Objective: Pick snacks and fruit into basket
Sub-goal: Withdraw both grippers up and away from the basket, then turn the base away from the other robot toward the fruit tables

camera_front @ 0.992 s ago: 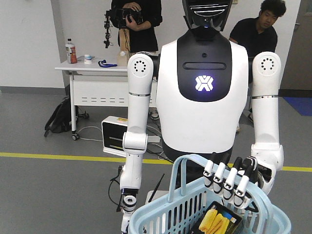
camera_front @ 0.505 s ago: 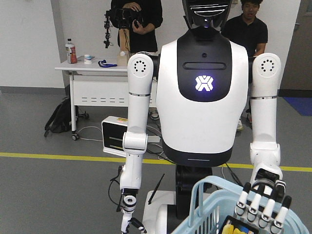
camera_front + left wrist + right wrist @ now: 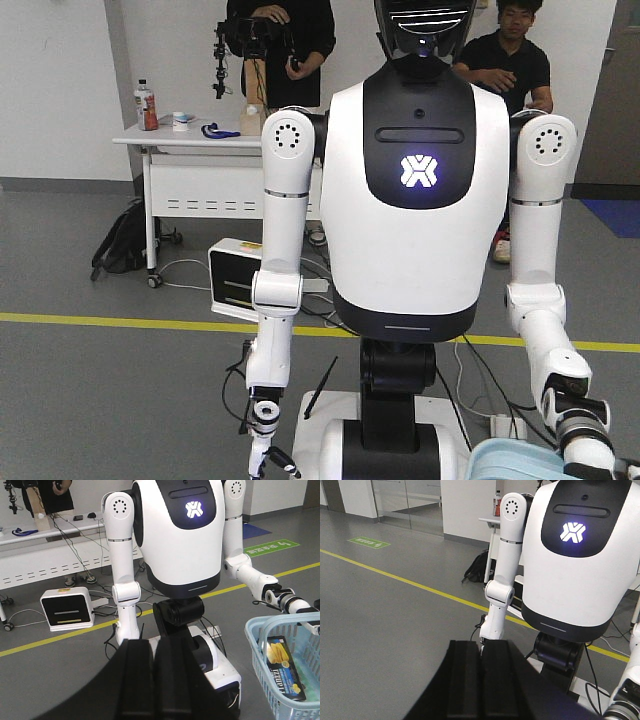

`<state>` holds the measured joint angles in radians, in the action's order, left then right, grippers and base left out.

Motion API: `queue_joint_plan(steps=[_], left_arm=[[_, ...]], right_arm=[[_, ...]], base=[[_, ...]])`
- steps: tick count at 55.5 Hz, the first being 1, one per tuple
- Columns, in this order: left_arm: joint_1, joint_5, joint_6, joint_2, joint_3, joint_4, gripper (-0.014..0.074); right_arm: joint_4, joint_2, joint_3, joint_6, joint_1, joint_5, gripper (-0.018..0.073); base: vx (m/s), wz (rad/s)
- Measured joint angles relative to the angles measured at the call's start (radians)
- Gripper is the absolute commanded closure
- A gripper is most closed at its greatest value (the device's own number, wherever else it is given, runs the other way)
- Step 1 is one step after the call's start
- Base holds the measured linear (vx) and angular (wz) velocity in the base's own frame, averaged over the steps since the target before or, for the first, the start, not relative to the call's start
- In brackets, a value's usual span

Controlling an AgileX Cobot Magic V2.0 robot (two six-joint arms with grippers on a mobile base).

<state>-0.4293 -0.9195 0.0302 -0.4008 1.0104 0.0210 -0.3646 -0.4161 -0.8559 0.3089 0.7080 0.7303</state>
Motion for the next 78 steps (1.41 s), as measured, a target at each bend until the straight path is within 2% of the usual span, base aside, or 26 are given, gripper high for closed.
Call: queue_joint_plan(steps=[33, 78], left_arm=[[0.000, 0.000, 0.000, 0.000, 0.000, 0.000, 0.0596], [0.000, -0.001, 0.000, 0.000, 0.000, 0.002, 0.0596]], right_arm=[[0.000, 0.002, 0.000, 0.000, 0.000, 0.000, 0.0566], [0.000, 0.002, 0.000, 0.002, 0.000, 0.000, 0.0566]], base=[[-0.04, 0.16], [-0.14, 0.53]])
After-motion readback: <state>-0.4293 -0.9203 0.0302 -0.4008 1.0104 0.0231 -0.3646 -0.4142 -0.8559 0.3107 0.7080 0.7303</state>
